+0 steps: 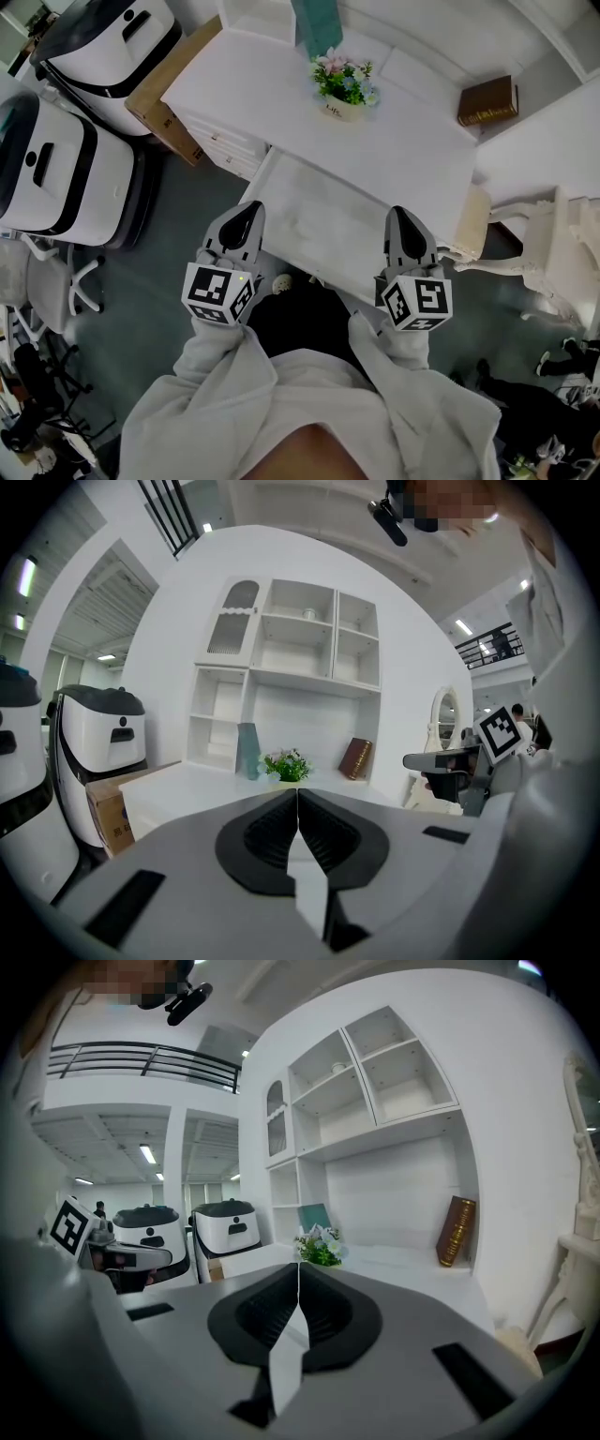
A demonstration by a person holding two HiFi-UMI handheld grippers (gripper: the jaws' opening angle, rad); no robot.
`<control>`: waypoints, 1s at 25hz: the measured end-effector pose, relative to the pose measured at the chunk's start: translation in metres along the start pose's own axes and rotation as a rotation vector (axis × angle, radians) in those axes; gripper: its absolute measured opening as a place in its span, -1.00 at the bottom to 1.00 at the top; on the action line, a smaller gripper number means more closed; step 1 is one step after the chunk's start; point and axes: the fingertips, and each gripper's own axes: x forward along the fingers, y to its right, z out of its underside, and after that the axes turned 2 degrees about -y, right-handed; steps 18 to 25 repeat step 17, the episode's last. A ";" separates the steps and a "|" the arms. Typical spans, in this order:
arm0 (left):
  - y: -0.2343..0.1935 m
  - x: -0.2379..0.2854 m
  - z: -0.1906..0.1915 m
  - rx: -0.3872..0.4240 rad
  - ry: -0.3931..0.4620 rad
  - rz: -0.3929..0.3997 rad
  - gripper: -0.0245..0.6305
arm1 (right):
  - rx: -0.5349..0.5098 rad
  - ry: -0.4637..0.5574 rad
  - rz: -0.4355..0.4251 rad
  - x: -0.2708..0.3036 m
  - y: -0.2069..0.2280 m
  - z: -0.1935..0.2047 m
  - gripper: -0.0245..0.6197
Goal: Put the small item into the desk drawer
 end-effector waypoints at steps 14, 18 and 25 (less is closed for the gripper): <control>0.000 -0.001 0.003 0.008 -0.019 -0.024 -0.87 | -0.005 -0.021 -0.021 0.004 0.001 0.004 -0.82; -0.001 -0.002 0.003 0.009 -0.024 -0.029 -0.87 | -0.001 -0.022 -0.022 0.004 0.001 0.004 -0.82; -0.001 -0.002 0.003 0.009 -0.024 -0.029 -0.87 | -0.001 -0.022 -0.022 0.004 0.001 0.004 -0.82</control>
